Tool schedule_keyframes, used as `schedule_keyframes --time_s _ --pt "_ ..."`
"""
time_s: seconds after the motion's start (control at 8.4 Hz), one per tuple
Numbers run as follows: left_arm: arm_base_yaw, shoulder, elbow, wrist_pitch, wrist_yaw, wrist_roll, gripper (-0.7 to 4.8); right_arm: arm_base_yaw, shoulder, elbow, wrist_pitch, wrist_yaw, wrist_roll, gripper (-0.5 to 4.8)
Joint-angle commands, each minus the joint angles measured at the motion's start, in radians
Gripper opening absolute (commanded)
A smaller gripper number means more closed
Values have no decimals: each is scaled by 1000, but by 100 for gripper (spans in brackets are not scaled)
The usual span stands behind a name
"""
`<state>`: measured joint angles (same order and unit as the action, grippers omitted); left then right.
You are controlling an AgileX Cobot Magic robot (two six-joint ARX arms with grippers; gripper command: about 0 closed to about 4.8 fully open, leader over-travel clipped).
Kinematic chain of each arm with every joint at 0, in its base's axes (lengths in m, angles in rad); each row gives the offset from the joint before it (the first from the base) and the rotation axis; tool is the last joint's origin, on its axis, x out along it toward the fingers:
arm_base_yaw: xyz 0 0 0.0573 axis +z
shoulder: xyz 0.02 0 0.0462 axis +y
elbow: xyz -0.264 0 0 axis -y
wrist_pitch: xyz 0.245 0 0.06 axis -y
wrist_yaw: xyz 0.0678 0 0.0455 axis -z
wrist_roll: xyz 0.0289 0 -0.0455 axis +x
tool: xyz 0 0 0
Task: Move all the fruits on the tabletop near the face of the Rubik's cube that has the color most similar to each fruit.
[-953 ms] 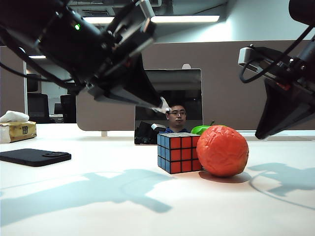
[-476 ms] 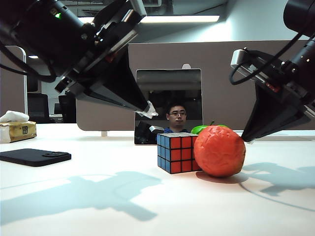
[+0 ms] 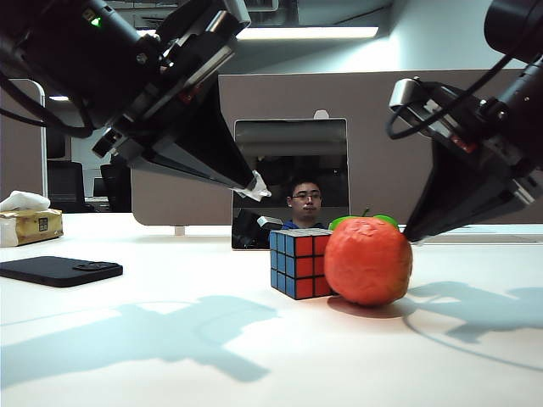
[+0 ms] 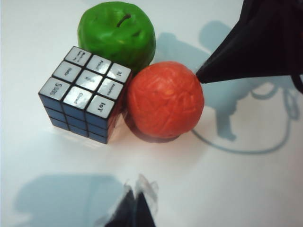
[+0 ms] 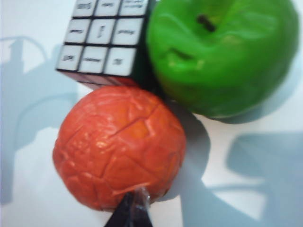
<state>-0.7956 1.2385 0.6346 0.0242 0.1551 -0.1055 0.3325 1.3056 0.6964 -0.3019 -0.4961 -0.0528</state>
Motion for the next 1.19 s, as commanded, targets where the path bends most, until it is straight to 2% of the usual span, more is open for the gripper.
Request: schedule_keyframes --time_s 0.12,0.71,0.83,0.95,1.19 --pt "-1 -5 2 6 6 0 -5 78 56 4 22 24 0 -1" --pt "-1 -5 2 -2 6 2 -5 78 38 6 23 37 0 -1" --pt "-1 -5 2 -2 6 4 -5 78 16 12 21 91 0 -1" --pt "0 -4 1 -139 3 54 -5 78 2 17 7 101 0 -1" --pt "6 70 1 -31 6 79 -5 78 -235 25 -100 208 1 -1"
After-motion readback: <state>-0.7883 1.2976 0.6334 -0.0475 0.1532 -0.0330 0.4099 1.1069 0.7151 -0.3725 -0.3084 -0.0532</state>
